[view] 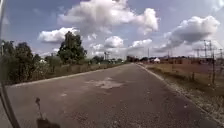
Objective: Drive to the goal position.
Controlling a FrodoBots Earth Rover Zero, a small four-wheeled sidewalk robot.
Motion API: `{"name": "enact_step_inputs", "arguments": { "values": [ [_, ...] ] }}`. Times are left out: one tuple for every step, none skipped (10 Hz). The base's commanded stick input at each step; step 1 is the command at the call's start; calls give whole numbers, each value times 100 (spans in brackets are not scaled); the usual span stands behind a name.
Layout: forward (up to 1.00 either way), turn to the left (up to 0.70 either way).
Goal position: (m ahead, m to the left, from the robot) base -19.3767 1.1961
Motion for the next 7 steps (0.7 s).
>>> {"name": "enact_step_inputs", "arguments": {
  "values": [
    [4,0],
    [4,0],
    [4,0],
    [4,0],
    [4,0],
    [4,0],
    [4,0]
  ]
}}
